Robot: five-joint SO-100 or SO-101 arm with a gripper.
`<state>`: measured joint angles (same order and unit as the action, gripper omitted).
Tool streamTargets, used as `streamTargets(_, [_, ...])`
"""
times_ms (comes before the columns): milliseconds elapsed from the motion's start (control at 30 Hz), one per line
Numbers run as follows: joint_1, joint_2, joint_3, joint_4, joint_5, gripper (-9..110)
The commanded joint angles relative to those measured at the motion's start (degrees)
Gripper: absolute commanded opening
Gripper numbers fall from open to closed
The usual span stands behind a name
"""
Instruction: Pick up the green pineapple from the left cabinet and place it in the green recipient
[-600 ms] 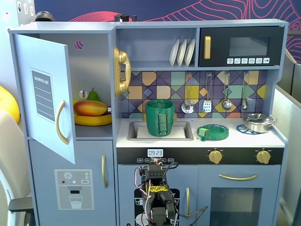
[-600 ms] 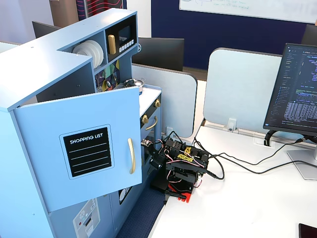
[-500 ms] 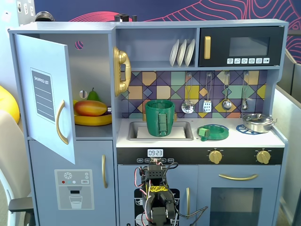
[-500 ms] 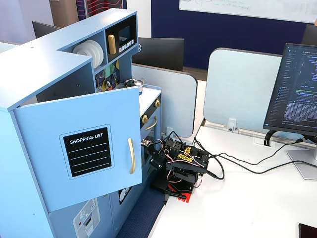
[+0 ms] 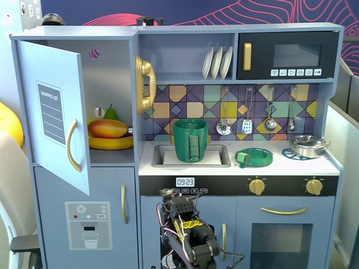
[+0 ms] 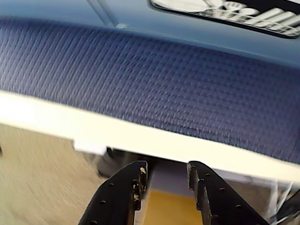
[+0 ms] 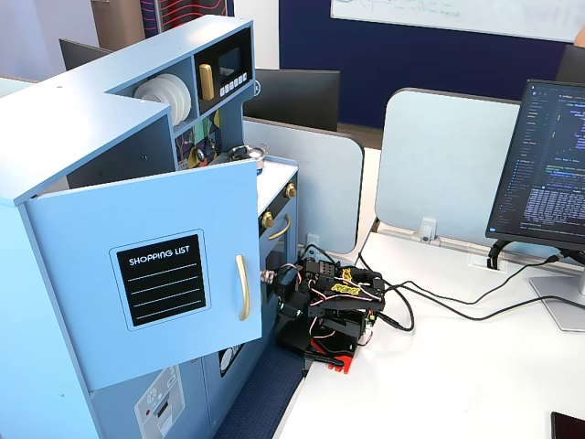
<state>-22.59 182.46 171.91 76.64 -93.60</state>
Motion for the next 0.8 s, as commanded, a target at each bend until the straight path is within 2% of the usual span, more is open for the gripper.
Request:
streamTargets(0, [-8.2,-2.3,-0.2,-4.9,-9.8,0])
streamTargets(100, [-17.9,-5.8,-0.2,-17.5,-9.8,0])
streamTargets(267, [-22.4,-14.9,-2.1,-49.5,-10.1,5])
streamTargets(467, [-23.9,-23.6,-15.5,-57.1,-8.5,18])
streamTargets(767, [-24.3,-30.9,-33.3,-54.8,-7.6,22])
